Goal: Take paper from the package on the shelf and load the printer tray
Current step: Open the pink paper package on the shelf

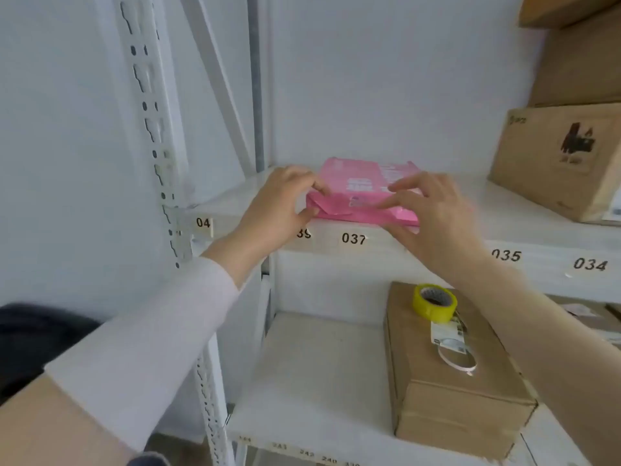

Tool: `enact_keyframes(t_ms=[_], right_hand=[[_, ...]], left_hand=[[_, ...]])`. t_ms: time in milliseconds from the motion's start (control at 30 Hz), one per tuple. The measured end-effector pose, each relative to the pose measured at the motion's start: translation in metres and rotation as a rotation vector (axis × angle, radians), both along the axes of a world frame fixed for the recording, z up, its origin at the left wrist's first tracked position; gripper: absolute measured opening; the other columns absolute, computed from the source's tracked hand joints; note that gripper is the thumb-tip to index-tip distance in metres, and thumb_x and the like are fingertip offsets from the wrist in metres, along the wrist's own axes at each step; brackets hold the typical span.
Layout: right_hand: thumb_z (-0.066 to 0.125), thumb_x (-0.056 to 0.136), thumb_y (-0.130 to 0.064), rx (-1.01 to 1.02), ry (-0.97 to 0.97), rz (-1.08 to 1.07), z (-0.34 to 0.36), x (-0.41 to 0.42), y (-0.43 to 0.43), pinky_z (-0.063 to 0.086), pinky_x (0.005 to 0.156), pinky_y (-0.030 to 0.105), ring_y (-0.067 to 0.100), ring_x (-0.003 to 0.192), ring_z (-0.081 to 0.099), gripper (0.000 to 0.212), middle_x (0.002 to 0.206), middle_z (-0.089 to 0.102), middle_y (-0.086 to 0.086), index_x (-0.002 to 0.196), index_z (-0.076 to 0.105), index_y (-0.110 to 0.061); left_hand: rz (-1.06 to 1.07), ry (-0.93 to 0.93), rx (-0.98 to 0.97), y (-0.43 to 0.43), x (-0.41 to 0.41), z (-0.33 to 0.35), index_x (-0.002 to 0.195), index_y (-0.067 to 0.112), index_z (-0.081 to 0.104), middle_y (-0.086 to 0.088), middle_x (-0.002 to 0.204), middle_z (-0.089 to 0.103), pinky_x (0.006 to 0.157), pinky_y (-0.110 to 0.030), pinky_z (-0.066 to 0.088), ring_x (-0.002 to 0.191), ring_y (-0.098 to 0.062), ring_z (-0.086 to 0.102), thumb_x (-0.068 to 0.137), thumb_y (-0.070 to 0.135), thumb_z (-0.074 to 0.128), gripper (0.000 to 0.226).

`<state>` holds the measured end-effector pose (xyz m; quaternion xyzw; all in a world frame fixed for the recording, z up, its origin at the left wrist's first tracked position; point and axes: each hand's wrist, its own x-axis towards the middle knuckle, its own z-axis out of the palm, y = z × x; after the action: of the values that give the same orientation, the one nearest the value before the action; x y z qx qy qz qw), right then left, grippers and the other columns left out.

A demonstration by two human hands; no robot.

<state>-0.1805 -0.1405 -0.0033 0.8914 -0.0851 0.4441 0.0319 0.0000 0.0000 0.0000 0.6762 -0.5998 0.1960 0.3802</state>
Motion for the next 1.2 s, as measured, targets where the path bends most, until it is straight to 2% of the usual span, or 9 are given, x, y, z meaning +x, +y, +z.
enact_keyframes(t_ms=[100, 200, 333, 433, 600, 733, 867, 1033, 1200], right_hand=[[0.05, 0.079, -0.039, -0.033, -0.028, 0.032, -0.002, 0.012, -0.012, 0.045, 0.082, 0.042, 0.036, 0.095, 0.055, 0.032, 0.102, 0.065, 0.011, 0.09, 0.071, -0.017], [0.06, 0.076, -0.027, -0.065, -0.012, 0.072, -0.003, 0.027, -0.02, 0.044, 0.081, 0.039, 0.033, 0.095, 0.053, 0.023, 0.102, 0.064, 0.009, 0.095, 0.07, -0.02], [0.067, 0.071, -0.019, -0.109, -0.011, 0.103, -0.003, 0.037, -0.03, 0.042, 0.077, 0.033, 0.031, 0.093, 0.051, 0.024, 0.099, 0.064, 0.008, 0.095, 0.07, -0.018], [0.074, 0.071, -0.015, -0.096, -0.033, 0.137, -0.003, 0.041, -0.035, 0.046, 0.074, 0.037, 0.033, 0.09, 0.054, 0.023, 0.094, 0.064, 0.008, 0.093, 0.069, -0.016], [0.075, 0.072, -0.023, -0.131, -0.015, 0.15, -0.002, 0.045, -0.036, 0.049, 0.07, 0.046, 0.034, 0.088, 0.056, 0.022, 0.093, 0.065, 0.009, 0.091, 0.067, -0.013], [0.072, 0.072, -0.026, -0.143, -0.026, 0.157, -0.005, 0.048, -0.028, 0.048, 0.065, 0.04, 0.031, 0.089, 0.054, 0.022, 0.096, 0.063, 0.008, 0.086, 0.065, -0.01], [0.072, 0.073, -0.023, -0.175, -0.032, 0.132, -0.007, 0.054, -0.022, 0.036, 0.063, 0.028, 0.028, 0.085, 0.052, 0.018, 0.096, 0.064, 0.008, 0.08, 0.065, -0.008], [0.065, 0.083, -0.021, -0.141, -0.106, 0.135, -0.008, 0.057, -0.021, 0.045, 0.057, 0.034, 0.025, 0.082, 0.054, 0.016, 0.09, 0.063, 0.01, 0.075, 0.068, -0.007], [0.062, 0.078, -0.016, -0.081, -0.035, 0.137, -0.004, 0.059, -0.019, 0.047, 0.064, 0.034, 0.029, 0.08, 0.058, 0.014, 0.088, 0.062, 0.012, 0.073, 0.065, -0.003]], left_hand=[[0.014, -0.221, 0.043, -0.01, 0.009, -0.001, 0.103, 0.014, 0.063, -0.008, 0.114, 0.058, 0.093, -0.033, 0.038, 0.11, -0.024, 0.048, 0.076, 0.003, 0.068, 0.03], [0.003, -0.391, 0.048, -0.018, 0.022, -0.001, 0.102, 0.013, 0.063, -0.009, 0.112, 0.06, 0.089, -0.037, 0.043, 0.103, -0.025, 0.052, 0.076, 0.007, 0.07, 0.028], [-0.029, -0.532, 0.019, -0.029, 0.028, 0.001, 0.098, 0.012, 0.06, -0.009, 0.112, 0.062, 0.078, -0.037, 0.05, 0.099, -0.024, 0.056, 0.077, 0.006, 0.069, 0.023], [-0.102, -0.622, -0.008, -0.031, 0.037, 0.0, 0.092, 0.007, 0.062, -0.014, 0.105, 0.065, 0.073, -0.035, 0.052, 0.09, -0.026, 0.062, 0.086, 0.01, 0.063, 0.006], [-0.134, -0.616, -0.045, -0.034, 0.04, 0.003, 0.082, 0.002, 0.063, -0.014, 0.095, 0.067, 0.073, -0.032, 0.05, 0.084, -0.026, 0.063, 0.092, 0.015, 0.053, 0.019], [-0.124, -0.493, -0.063, -0.038, 0.038, 0.004, 0.08, 0.001, 0.058, -0.012, 0.089, 0.066, 0.069, -0.032, 0.046, 0.081, -0.027, 0.059, 0.091, 0.019, 0.05, 0.022], [-0.119, -0.448, -0.068, -0.038, 0.037, 0.001, 0.081, 0.003, 0.055, -0.01, 0.087, 0.065, 0.066, -0.025, 0.04, 0.08, -0.024, 0.056, 0.092, 0.027, 0.045, 0.028], [-0.121, -0.398, -0.072, -0.039, 0.037, -0.001, 0.082, 0.006, 0.052, -0.01, 0.088, 0.064, 0.066, -0.026, 0.037, 0.081, -0.024, 0.053, 0.092, 0.034, 0.041, 0.032], [-0.156, -0.378, -0.054, -0.038, 0.039, -0.001, 0.085, 0.005, 0.055, -0.009, 0.092, 0.063, 0.069, -0.022, 0.037, 0.084, -0.022, 0.052, 0.09, 0.032, 0.047, 0.028]])
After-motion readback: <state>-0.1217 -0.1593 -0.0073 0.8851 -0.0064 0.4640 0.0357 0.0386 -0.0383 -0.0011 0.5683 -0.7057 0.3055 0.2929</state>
